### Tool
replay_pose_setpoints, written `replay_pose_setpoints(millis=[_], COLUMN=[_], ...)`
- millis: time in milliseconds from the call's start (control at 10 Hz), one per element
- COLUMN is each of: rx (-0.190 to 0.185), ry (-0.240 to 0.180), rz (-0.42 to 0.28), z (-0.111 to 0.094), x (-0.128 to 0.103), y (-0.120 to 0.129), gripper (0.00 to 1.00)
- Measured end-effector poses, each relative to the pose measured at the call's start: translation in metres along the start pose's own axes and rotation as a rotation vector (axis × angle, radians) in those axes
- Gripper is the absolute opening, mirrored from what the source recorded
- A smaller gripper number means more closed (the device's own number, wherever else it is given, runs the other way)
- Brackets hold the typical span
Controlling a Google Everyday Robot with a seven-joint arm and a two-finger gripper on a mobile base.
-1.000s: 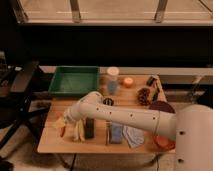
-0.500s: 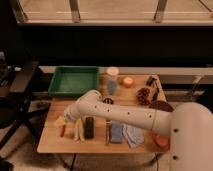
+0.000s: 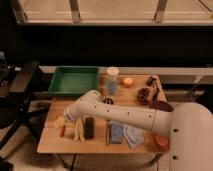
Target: Place pepper in plastic cup
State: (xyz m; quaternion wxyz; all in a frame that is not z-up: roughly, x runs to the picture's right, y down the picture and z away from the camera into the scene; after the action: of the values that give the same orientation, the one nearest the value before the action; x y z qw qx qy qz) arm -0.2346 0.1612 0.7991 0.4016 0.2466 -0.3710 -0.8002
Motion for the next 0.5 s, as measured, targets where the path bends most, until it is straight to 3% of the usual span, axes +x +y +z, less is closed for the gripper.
replay_pose_setpoints(millis=[500], rx=[-0.006], ry=[-0.007], rz=[-0.015], z=[0.0114], x=[0.0079], y=[-0.0018], gripper=[0.65])
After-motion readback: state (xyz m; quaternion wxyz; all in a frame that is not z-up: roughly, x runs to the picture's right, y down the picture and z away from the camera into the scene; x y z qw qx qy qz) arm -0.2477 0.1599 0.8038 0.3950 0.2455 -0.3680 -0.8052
